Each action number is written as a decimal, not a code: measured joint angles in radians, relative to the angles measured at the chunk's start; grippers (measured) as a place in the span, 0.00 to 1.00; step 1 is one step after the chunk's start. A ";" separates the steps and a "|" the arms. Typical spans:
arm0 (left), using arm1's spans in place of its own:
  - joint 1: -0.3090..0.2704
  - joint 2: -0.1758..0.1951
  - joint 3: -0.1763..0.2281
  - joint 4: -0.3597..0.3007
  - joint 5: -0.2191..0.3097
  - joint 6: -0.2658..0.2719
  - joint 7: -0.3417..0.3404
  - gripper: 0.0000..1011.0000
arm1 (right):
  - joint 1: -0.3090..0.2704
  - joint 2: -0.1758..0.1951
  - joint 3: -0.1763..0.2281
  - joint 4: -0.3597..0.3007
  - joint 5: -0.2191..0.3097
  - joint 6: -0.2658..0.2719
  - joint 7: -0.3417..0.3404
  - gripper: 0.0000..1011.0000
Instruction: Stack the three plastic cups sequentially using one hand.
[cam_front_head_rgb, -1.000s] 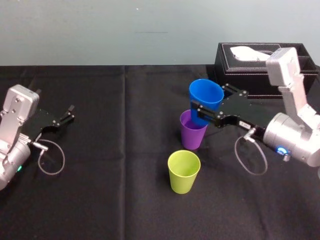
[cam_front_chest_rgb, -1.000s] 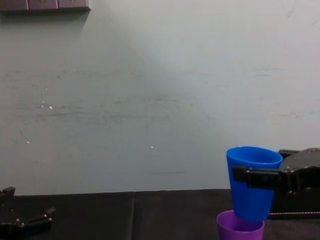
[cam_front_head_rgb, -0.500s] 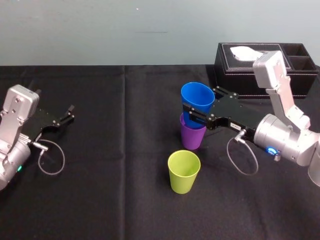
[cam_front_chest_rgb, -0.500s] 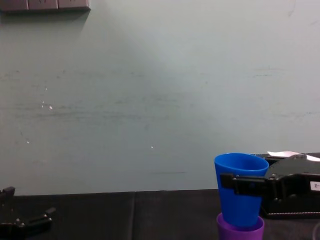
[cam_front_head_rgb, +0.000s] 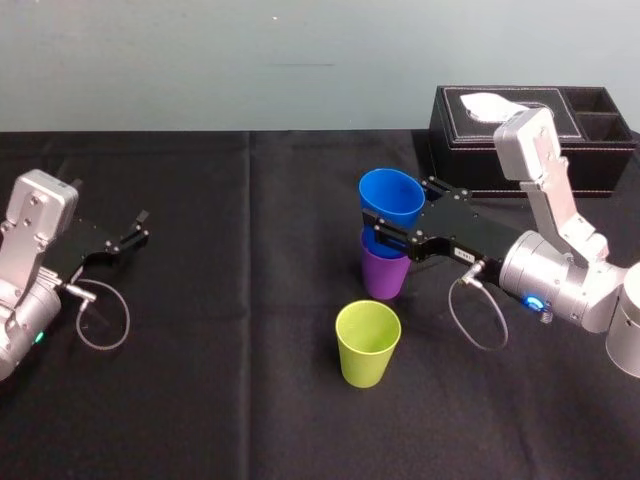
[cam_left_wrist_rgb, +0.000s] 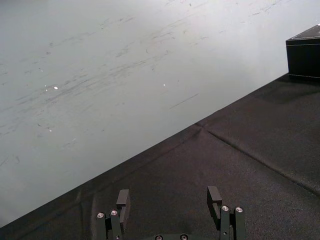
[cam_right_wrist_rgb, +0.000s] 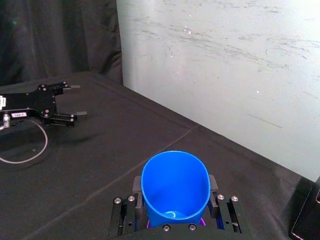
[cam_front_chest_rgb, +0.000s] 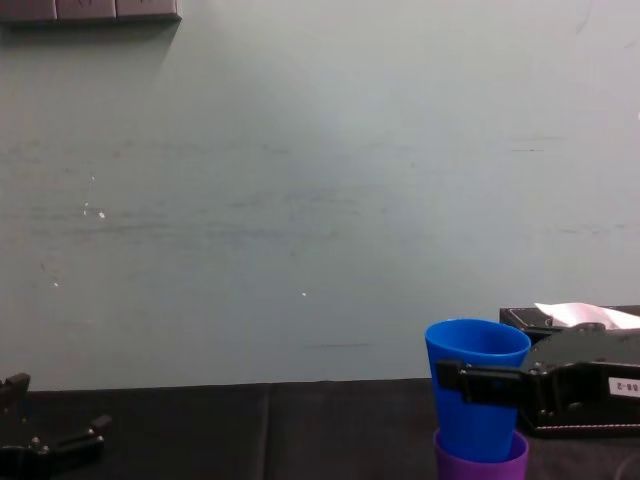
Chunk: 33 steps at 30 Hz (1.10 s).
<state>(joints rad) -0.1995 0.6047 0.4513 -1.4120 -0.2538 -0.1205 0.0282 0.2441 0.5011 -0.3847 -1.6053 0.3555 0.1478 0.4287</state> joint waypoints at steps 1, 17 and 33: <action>0.000 0.000 0.000 0.000 0.000 0.000 0.000 1.00 | 0.000 -0.001 0.000 0.003 -0.001 -0.001 0.000 0.72; 0.000 0.000 0.000 0.000 0.000 0.000 0.000 1.00 | -0.011 -0.013 0.007 0.040 0.007 -0.026 0.006 0.72; 0.000 0.000 0.000 0.000 0.000 0.000 0.000 1.00 | -0.010 -0.012 0.006 0.037 0.008 -0.023 0.008 0.91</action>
<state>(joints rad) -0.1995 0.6047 0.4514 -1.4120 -0.2539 -0.1205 0.0283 0.2344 0.4887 -0.3787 -1.5688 0.3630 0.1244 0.4366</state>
